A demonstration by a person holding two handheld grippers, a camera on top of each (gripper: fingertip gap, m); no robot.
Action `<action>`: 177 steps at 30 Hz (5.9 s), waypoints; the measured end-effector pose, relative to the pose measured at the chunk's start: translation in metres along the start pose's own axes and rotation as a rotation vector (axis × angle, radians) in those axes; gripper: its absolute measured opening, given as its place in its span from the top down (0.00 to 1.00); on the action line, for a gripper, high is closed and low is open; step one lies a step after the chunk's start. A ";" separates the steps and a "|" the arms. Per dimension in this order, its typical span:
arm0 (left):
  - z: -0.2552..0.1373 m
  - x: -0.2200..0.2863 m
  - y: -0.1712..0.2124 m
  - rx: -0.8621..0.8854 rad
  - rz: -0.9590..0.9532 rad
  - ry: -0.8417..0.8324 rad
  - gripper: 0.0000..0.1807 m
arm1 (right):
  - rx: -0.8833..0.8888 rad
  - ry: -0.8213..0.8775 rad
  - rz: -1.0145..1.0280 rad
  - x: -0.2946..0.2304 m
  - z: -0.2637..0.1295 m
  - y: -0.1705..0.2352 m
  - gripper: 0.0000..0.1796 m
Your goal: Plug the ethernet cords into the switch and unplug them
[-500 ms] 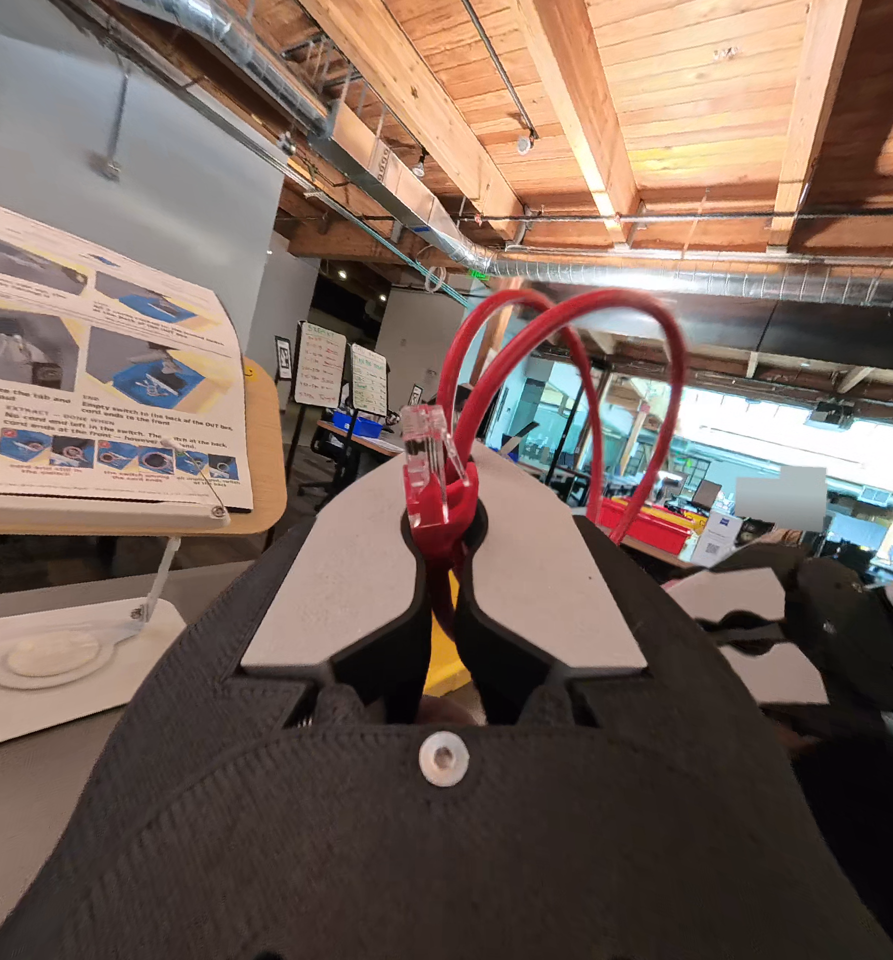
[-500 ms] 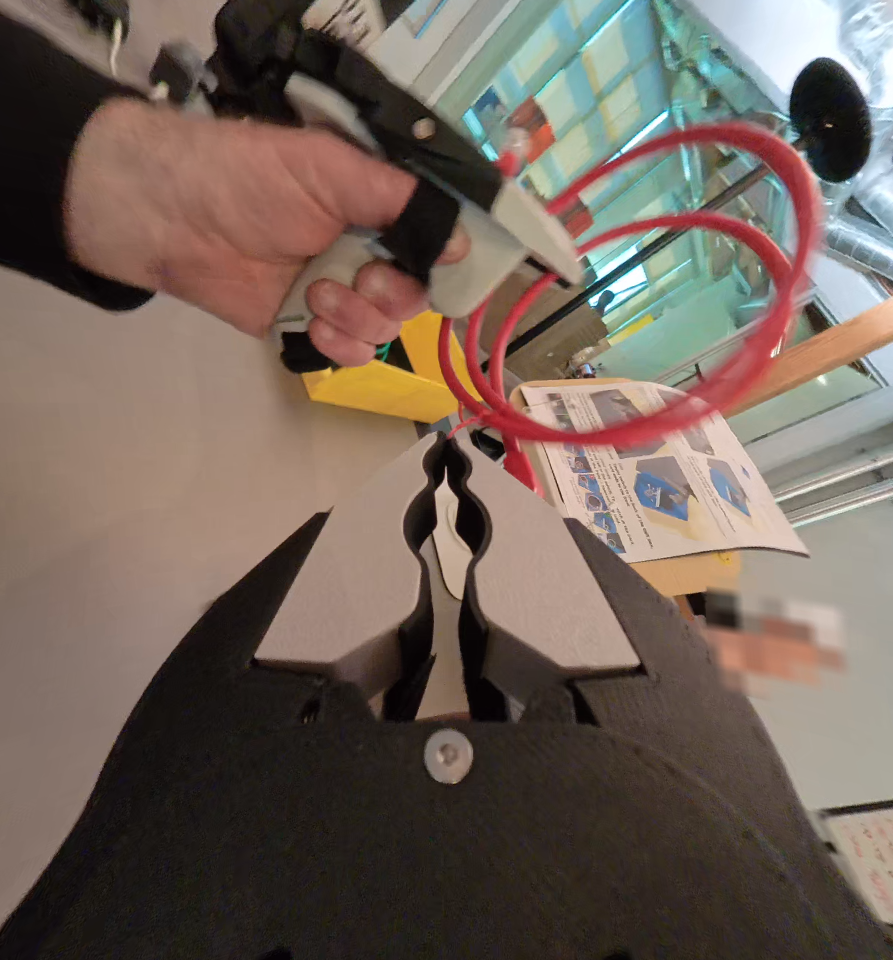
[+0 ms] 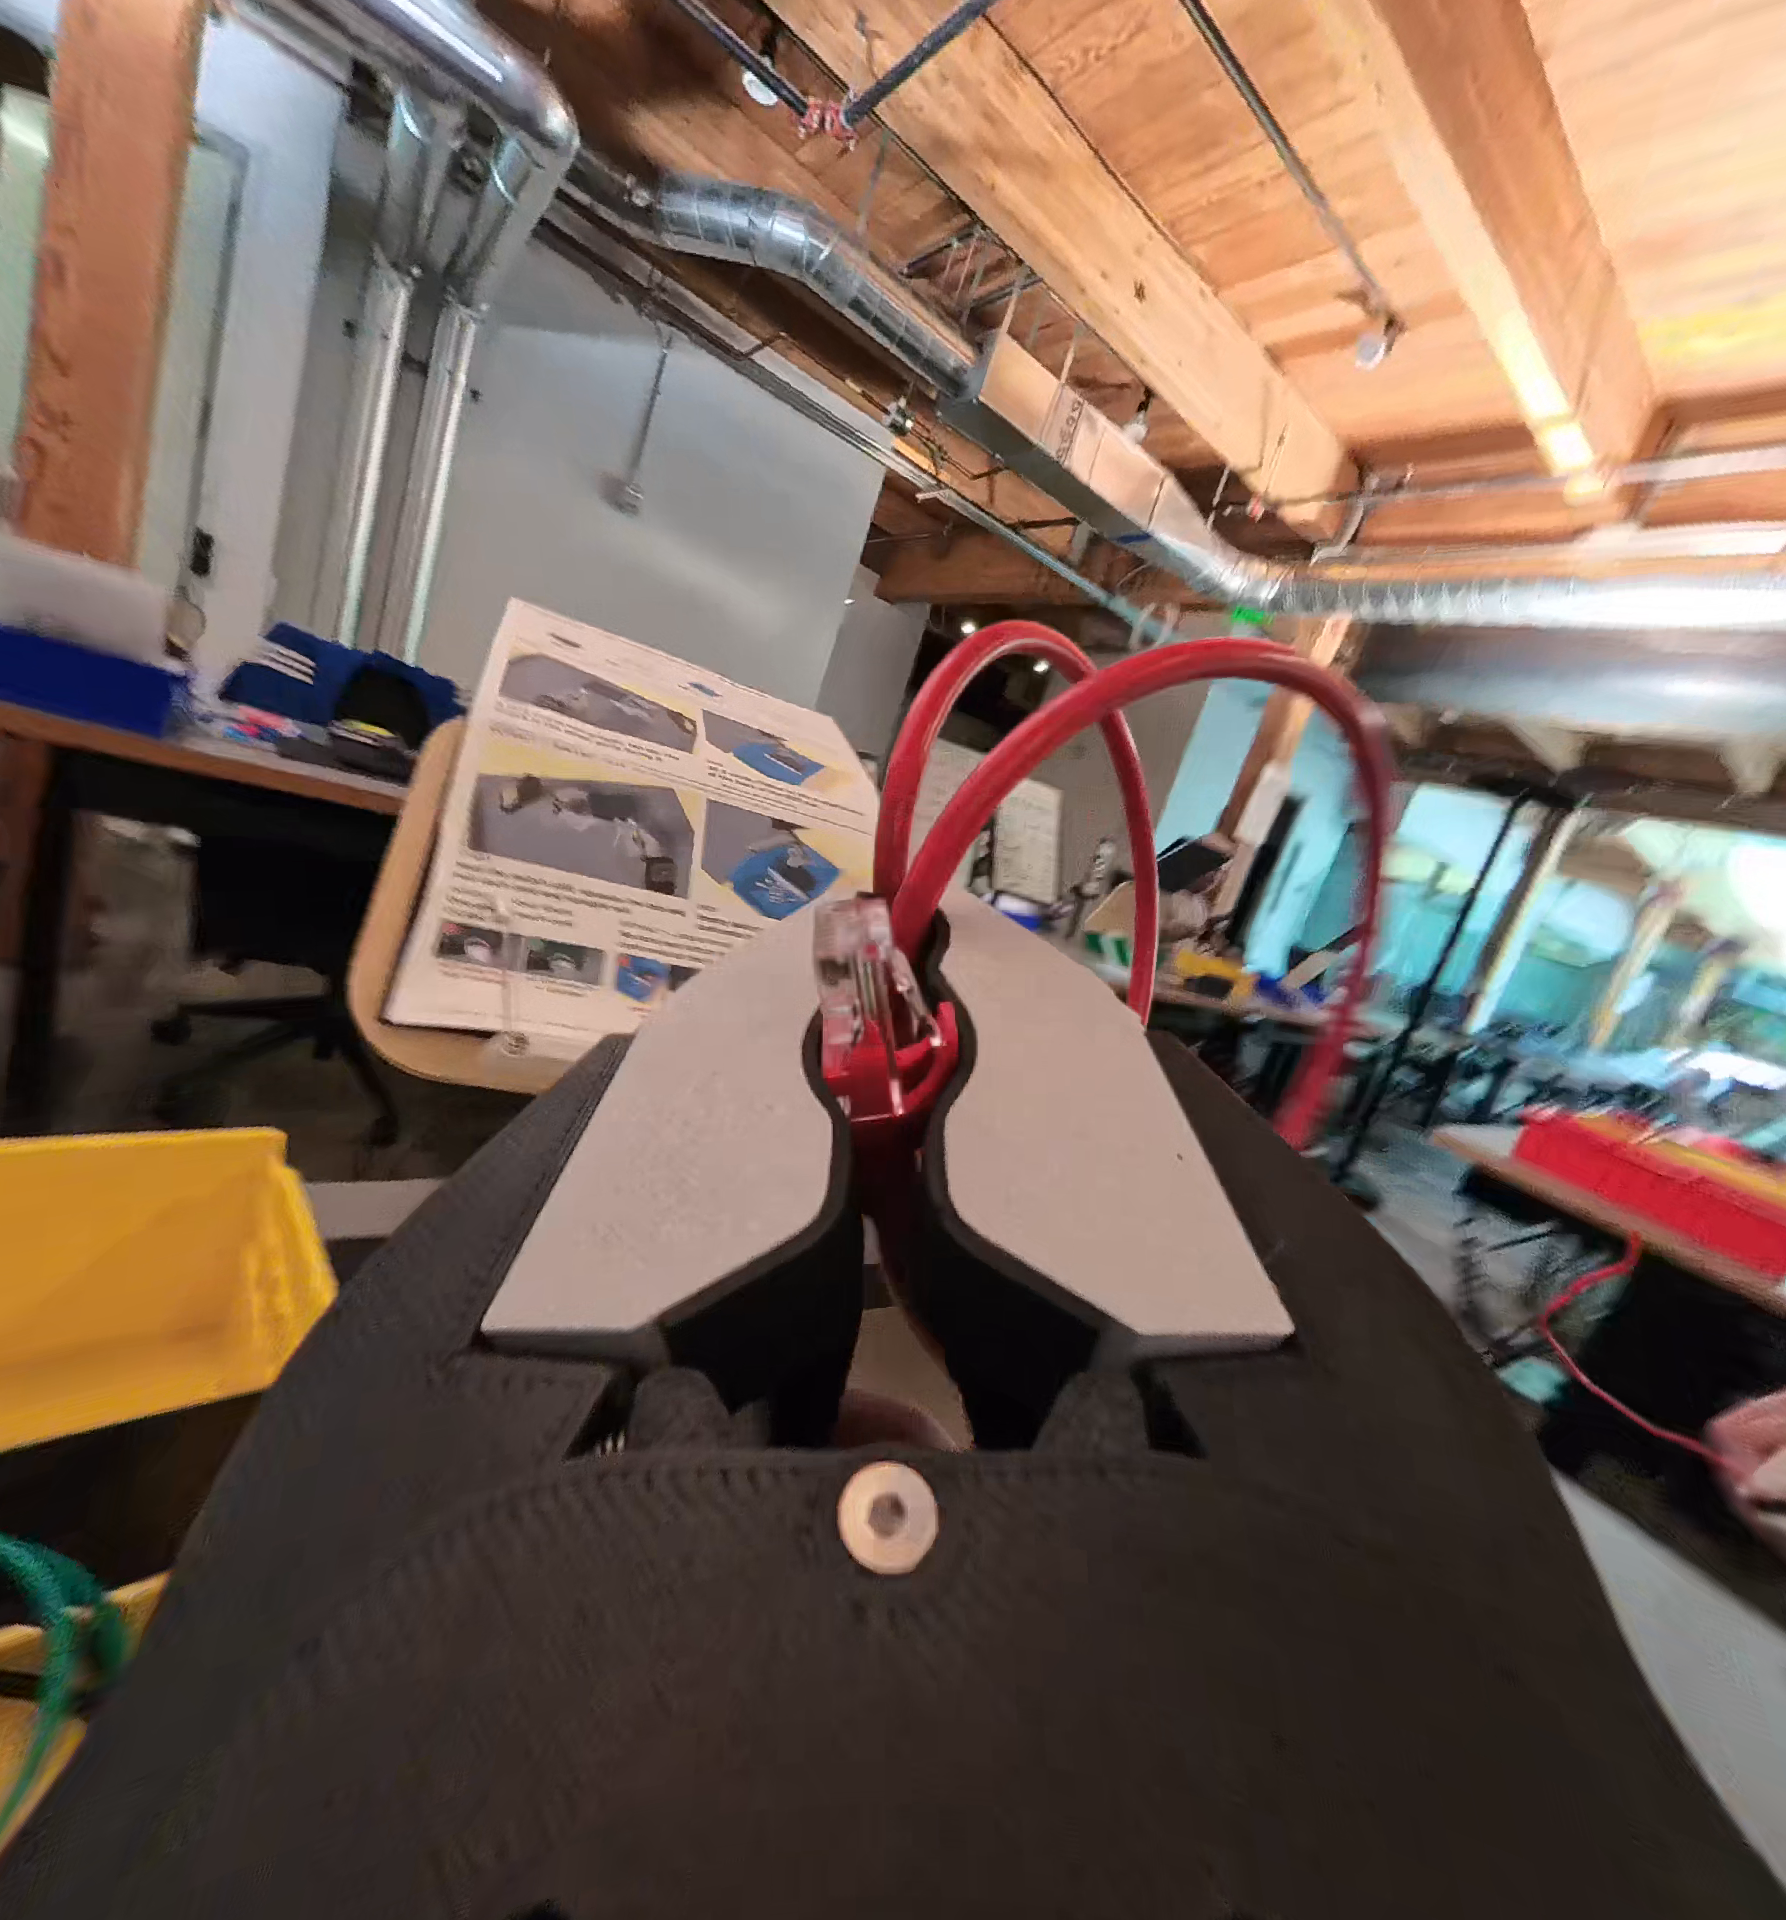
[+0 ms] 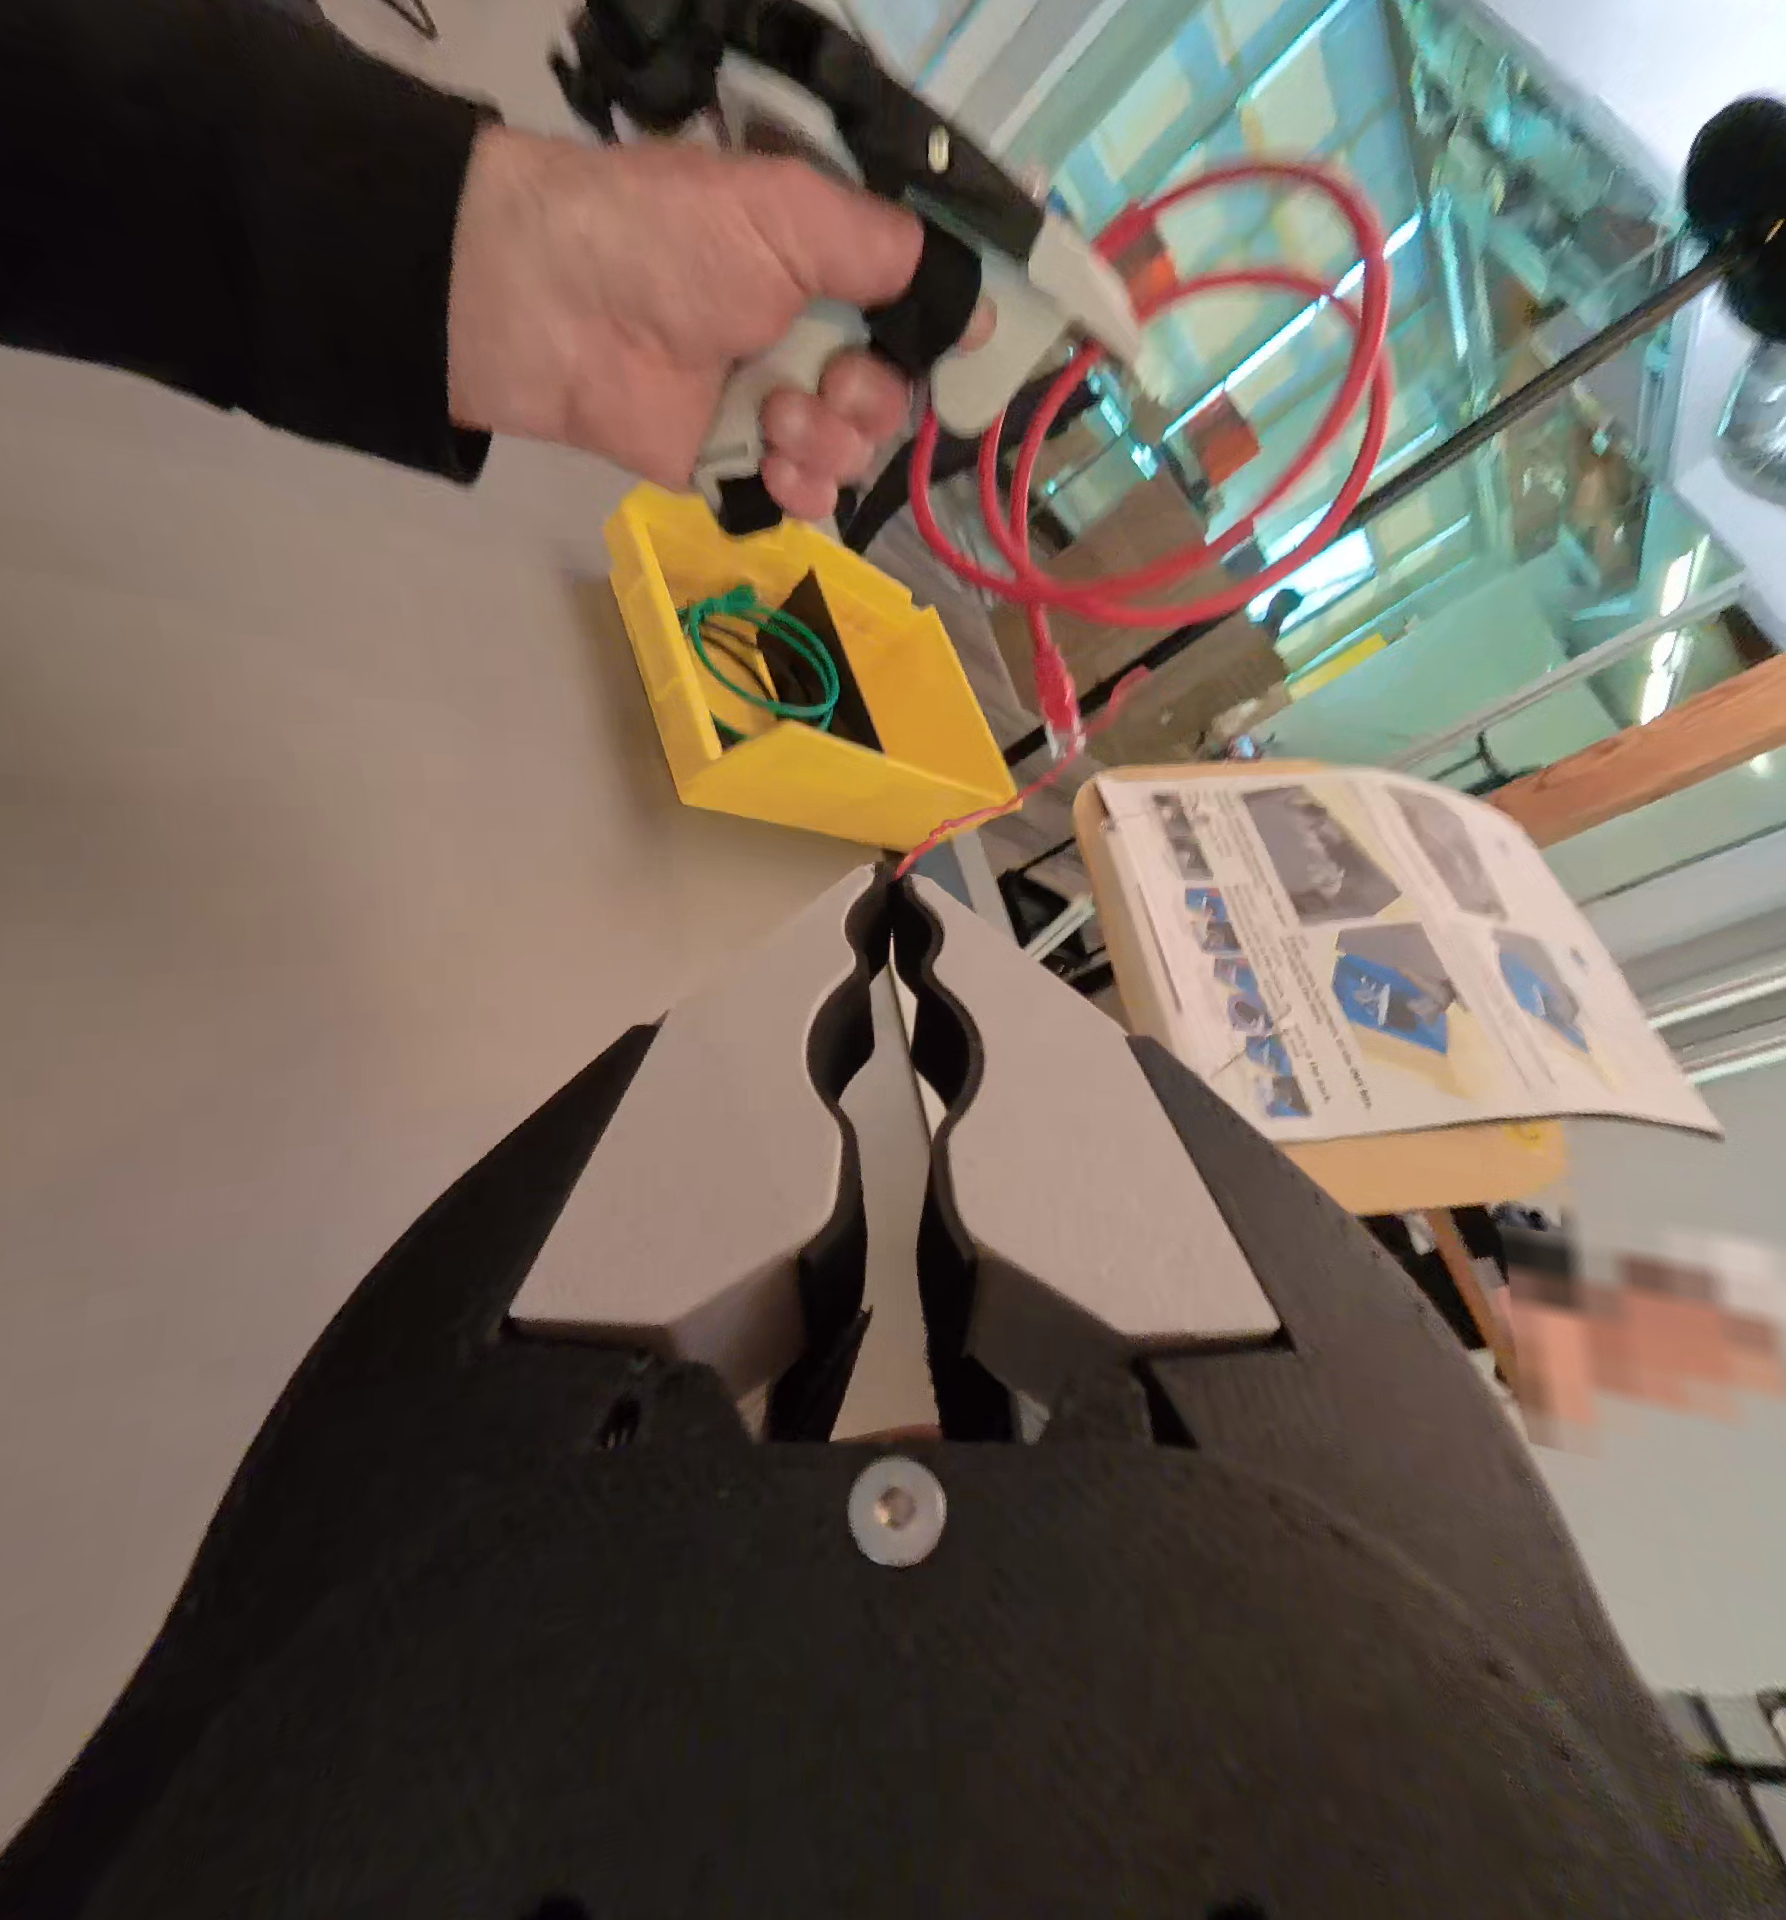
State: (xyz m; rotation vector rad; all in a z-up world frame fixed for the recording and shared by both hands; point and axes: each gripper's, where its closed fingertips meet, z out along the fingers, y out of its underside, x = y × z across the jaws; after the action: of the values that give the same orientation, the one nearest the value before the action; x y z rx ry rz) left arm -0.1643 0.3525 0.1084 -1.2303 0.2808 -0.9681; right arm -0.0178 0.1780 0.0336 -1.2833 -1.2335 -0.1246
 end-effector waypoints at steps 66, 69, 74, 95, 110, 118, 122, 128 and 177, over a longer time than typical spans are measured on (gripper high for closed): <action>0.023 0.103 0.128 -0.539 0.754 0.434 0.97 | -0.025 0.196 0.246 0.055 0.047 0.019 0.82; 0.021 0.117 0.141 -0.556 0.779 0.487 0.97 | -0.143 0.199 0.218 0.053 0.048 0.046 0.99; 0.021 0.123 0.146 -0.535 0.719 0.495 0.97 | -0.122 0.157 0.325 0.056 0.045 0.050 0.99; 0.021 0.096 0.130 -0.488 0.542 0.447 0.82 | 0.111 0.212 0.629 0.092 0.030 0.043 0.99; 0.017 0.084 0.124 -0.517 0.468 0.468 0.87 | 0.044 0.241 0.530 0.100 0.015 0.044 0.99; 0.010 0.096 0.119 -0.498 0.390 0.563 0.87 | 0.060 0.220 0.580 0.101 0.012 0.054 0.99; 0.008 0.101 0.108 -0.450 0.229 0.625 0.92 | 0.071 0.194 0.602 0.099 0.012 0.059 0.99; 0.006 0.100 0.117 -0.485 0.252 0.637 0.94 | 0.088 0.177 0.598 0.098 0.011 0.058 0.99; 0.027 0.111 0.136 -0.442 -0.541 0.538 0.98 | -0.043 -0.056 0.331 0.036 0.051 0.039 0.98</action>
State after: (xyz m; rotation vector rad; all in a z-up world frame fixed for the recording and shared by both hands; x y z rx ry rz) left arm -0.0170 0.2896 0.0313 -1.4613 0.6283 -1.7799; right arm -0.0081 0.2502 0.0249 -1.5190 -1.0541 0.1247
